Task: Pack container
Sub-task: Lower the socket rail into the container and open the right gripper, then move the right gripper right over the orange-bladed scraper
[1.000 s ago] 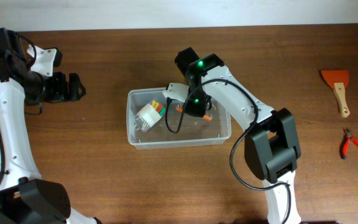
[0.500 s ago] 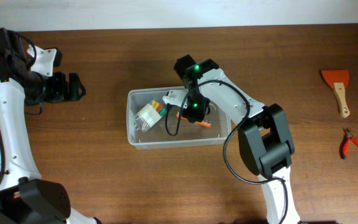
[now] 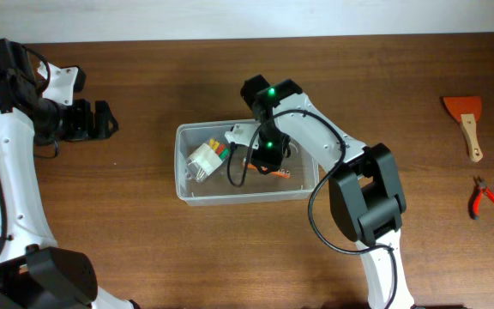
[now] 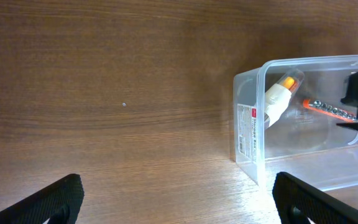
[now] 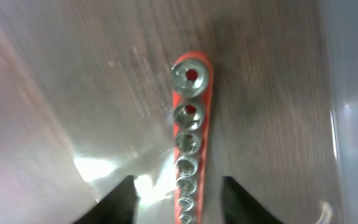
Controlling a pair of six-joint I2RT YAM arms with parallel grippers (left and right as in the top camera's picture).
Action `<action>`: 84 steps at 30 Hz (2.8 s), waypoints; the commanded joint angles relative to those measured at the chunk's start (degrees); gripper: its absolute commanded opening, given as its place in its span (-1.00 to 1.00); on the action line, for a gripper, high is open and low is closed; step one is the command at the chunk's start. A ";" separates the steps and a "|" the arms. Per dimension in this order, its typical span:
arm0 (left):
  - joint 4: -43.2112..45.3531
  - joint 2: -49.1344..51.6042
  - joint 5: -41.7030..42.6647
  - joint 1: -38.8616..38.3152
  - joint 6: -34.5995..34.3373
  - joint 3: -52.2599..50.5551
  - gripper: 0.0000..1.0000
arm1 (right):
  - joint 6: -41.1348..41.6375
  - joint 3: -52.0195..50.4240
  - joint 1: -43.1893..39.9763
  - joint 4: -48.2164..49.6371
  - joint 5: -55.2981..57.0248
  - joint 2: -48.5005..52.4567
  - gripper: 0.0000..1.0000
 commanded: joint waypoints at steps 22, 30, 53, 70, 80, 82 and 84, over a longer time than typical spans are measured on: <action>0.13 0.31 0.85 0.26 -0.57 1.22 0.98 | 10.62 37.81 -33.05 -25.03 10.32 -14.12 0.97; 0.13 0.31 0.85 0.26 -0.57 1.22 0.98 | 10.62 37.53 -53.00 -24.81 -10.78 -13.27 0.97; 0.11 0.31 0.85 0.26 -0.57 1.22 0.98 | 16.22 37.51 -61.92 -5.27 9.22 0.63 0.98; 0.13 0.31 0.85 0.26 -0.57 1.22 0.99 | 9.11 37.51 -62.31 -10.54 9.64 17.79 0.97; 0.11 0.31 0.85 0.26 -0.57 1.22 0.98 | 7.80 37.42 -63.82 -10.58 8.20 18.23 0.97; 0.11 0.31 0.85 0.26 -0.57 1.22 0.99 | 9.07 37.42 -64.06 -10.56 8.85 18.78 0.98; 0.11 0.31 0.85 0.26 -0.57 1.22 0.99 | 9.60 37.40 -64.15 -10.36 8.94 19.67 0.98</action>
